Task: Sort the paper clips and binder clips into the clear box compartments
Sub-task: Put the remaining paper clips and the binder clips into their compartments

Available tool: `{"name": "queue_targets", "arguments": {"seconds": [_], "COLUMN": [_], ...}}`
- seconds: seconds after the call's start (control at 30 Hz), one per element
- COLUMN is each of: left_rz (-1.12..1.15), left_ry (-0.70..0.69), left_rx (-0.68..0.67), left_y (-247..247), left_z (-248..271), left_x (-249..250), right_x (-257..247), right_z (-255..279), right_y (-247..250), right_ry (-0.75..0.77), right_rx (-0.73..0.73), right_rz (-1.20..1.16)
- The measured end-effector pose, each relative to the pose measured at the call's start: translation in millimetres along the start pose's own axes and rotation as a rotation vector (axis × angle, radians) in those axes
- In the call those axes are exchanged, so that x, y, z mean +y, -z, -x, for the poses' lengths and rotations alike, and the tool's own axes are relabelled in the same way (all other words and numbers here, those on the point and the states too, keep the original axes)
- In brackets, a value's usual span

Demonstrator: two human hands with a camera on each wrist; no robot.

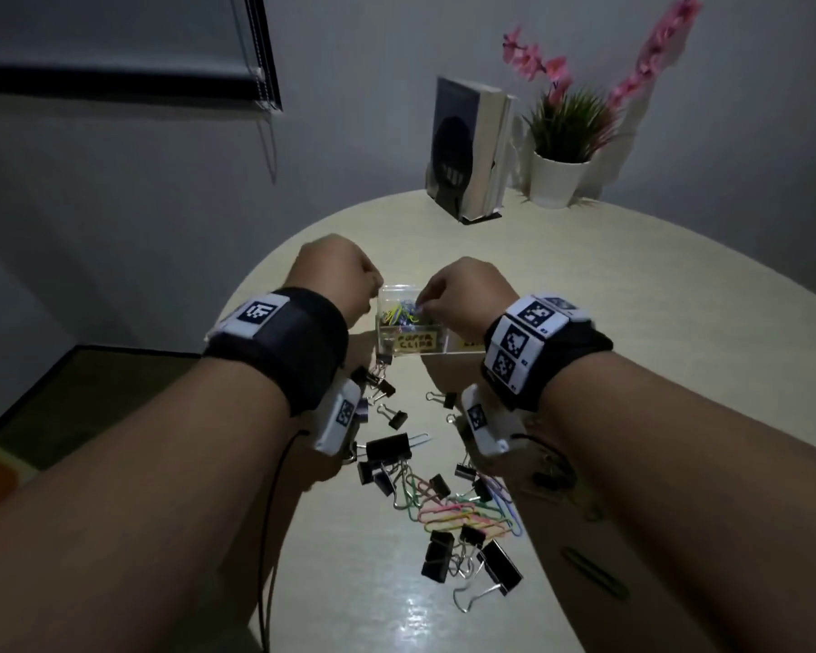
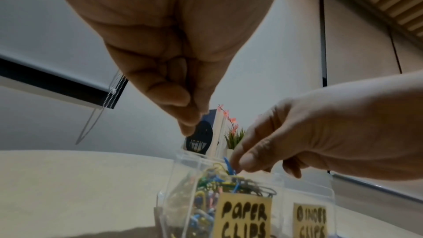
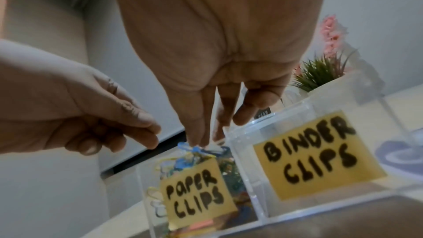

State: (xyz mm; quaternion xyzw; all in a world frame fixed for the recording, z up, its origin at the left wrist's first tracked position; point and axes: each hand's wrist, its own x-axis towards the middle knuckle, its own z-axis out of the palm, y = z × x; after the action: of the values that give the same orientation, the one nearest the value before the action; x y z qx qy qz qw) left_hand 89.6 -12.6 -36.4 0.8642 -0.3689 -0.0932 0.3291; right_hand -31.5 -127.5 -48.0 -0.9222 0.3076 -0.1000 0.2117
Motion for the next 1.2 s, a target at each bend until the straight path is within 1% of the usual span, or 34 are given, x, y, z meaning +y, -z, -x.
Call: {"name": "queue_targets", "arguments": {"seconds": [0.1, 0.17, 0.2, 0.23, 0.3, 0.4, 0.47, 0.53, 0.6, 0.73, 0.87, 0.93, 1.0, 1.1, 1.17, 1.2], "left_rz": [-0.090, -0.130, -0.146, -0.170, -0.265, -0.437, -0.490, -0.526, -0.565, -0.596, -0.634, -0.610, -0.557, -0.414, -0.373, -0.405], "left_ry": [-0.097, -0.176, -0.217, -0.255, -0.326, -0.440, -0.489, -0.525, -0.525, -0.460, -0.461, -0.446, -0.451, -0.514, -0.525, -0.530], "left_rx": [0.054, 0.023, -0.020, -0.079, -0.235, -0.426, -0.496, -0.518, -0.530, -0.601, -0.649, -0.660, -0.638, -0.562, -0.578, -0.609], "left_y": [11.4, 14.5, 14.2, 12.2, 2.9, -16.7, -29.1, -41.8, -54.0, -65.7, -66.8, -64.8, -60.7, -53.5, -51.6, -52.8], "left_z": [19.2, 41.0, 54.5, 69.0, 98.6, 133.7, 147.2, 152.7, 151.8, 142.0, 135.2, 134.2, 134.4, 136.6, 140.1, 141.5], "left_x": [4.3, 12.6, 18.1, 23.8, 32.8, 40.4, 44.2, 51.0, 57.9, 62.6, 59.5, 57.1, 54.6, 52.3, 52.2, 52.2], "right_x": [3.4, 14.9, 21.1, 27.4, 38.0, 47.9, 53.0, 57.8, 63.2, 71.4, 72.3, 68.0, 62.8, 58.3, 57.6, 57.5], "right_z": [20.5, 45.0, 61.8, 80.4, 122.3, 187.6, 222.4, 242.1, 247.7, 246.3, 243.2, 233.6, 221.4, 205.1, 199.1, 196.9], "right_y": [22.6, 39.3, 46.6, 52.2, 60.3, 66.2, 62.9, 55.9, 47.7, 38.7, 38.0, 40.2, 40.0, 33.7, 27.9, 25.5], "right_ry": [0.010, -0.005, -0.021, -0.039, -0.067, -0.102, -0.137, -0.184, -0.186, -0.133, -0.095, -0.067, -0.033, 0.007, 0.007, 0.006], "right_rx": [0.068, 0.103, 0.089, 0.055, -0.049, -0.294, -0.411, -0.425, -0.430, -0.454, -0.410, -0.325, -0.255, -0.240, -0.228, -0.218], "right_rz": [-0.137, -0.252, -0.281, -0.273, -0.150, 0.101, 0.239, 0.288, 0.285, 0.227, 0.158, 0.100, 0.065, 0.081, 0.126, 0.158]}}
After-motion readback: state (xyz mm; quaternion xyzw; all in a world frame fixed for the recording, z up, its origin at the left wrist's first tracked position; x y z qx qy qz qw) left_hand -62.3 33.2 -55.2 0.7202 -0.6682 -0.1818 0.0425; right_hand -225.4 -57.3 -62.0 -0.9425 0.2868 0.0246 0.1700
